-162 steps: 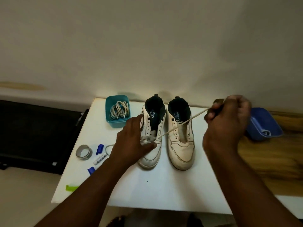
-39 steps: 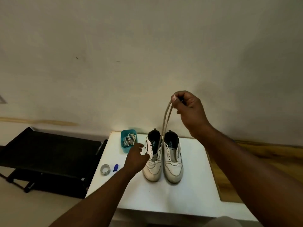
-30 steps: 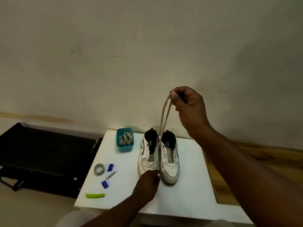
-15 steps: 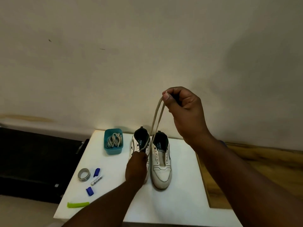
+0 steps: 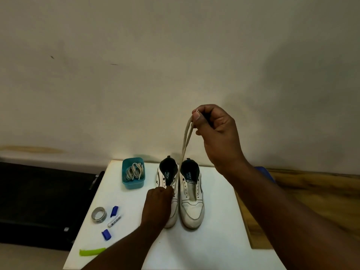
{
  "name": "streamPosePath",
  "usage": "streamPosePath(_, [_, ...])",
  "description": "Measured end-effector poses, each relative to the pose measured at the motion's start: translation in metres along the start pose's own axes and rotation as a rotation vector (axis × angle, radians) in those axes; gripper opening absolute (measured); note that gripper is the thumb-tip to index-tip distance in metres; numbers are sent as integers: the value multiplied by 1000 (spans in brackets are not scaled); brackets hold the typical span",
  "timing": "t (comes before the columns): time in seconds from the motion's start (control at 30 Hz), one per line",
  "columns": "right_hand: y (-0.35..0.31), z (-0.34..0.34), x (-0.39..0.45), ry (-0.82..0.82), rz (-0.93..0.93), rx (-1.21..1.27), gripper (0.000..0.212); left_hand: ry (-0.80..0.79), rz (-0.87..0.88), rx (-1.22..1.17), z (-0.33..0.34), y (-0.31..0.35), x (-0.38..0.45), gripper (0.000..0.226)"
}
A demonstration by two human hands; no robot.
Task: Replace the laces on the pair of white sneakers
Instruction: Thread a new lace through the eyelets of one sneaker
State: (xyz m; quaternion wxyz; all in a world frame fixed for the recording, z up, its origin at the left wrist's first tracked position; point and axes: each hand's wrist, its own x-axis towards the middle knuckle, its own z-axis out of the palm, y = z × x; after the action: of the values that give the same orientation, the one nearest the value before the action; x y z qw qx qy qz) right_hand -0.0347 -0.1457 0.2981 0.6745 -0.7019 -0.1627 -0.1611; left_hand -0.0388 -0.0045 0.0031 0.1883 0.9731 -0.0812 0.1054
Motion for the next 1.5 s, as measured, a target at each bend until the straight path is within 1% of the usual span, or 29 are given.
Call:
streamPosePath(0.1, [-5,1,0,-8,-45,20,14,55,27,34,5,3,-8,22])
streamPosePath(0.13, [-7,1,0,-19,-58,24,14,62,7,52,6,4,-10,26])
streamPosePath(0.17, [-9,1,0,-33,-71,25,14,55,-27,62,6,7,-13,27])
streamPosePath(0.27, [-14,2,1,-56,-105,15,12,73,-133,41,6,13,-14,17])
streamPosePath(0.33, [-15,2,1,-63,-114,-5,11,77,-167,19,5,13,-11,17])
streamPosePath(0.47, [-13,-1,-1,-76,-82,-7,11,108,-109,47,9,4,-14,28])
streamPosePath(0.57, [-9,-3,-1,-60,-50,12,11,120,-125,58,6,3,-16,25])
streamPosePath(0.63, [-6,-4,-1,-54,-41,14,11,117,-66,99,6,4,-17,27])
streamPosePath(0.7, [-5,-4,-2,-52,-44,11,11,84,7,133,8,4,-17,33])
streamPosePath(0.73, [-5,-3,-2,-55,-52,7,11,56,-2,139,9,4,-16,35])
streamPosePath(0.8, [-6,-2,-2,-69,-79,-5,12,-7,-95,140,5,7,-14,34])
streamPosePath(0.87, [-8,0,-2,-81,-99,-9,13,-40,-140,145,1,9,-12,24])
streamPosePath(0.93, [-10,1,-2,-76,-113,-6,13,-45,-97,147,0,8,-12,22])
streamPosePath(1.0, [-13,0,-1,-60,-131,9,13,-40,-27,137,2,1,-13,27])
streamPosePath(1.1, [-18,-2,1,-38,-155,38,14,25,65,144,10,-9,-16,33])
streamPosePath(1.17, [-20,-3,4,-38,-141,38,13,105,138,172,18,-13,-19,33])
streamPosePath(1.23, [-17,-5,5,-57,-110,12,12,195,169,190,23,-13,-21,24])
streamPosePath(1.3, [-12,-6,5,-70,-82,-3,11,261,146,160,20,-8,-20,13])
streamPosePath(1.33, [-10,-7,5,-66,-72,0,11,285,118,132,18,-4,-18,12])
streamPosePath(1.37, [-8,-7,4,-57,-62,8,11,296,83,92,17,-1,-17,14])
streamPosePath(1.4, [-6,-7,3,-46,-54,19,10,297,51,32,16,1,-17,22])
streamPosePath(1.5, [-5,-6,2,-35,-61,29,11,234,-22,-191,21,-5,-21,58])
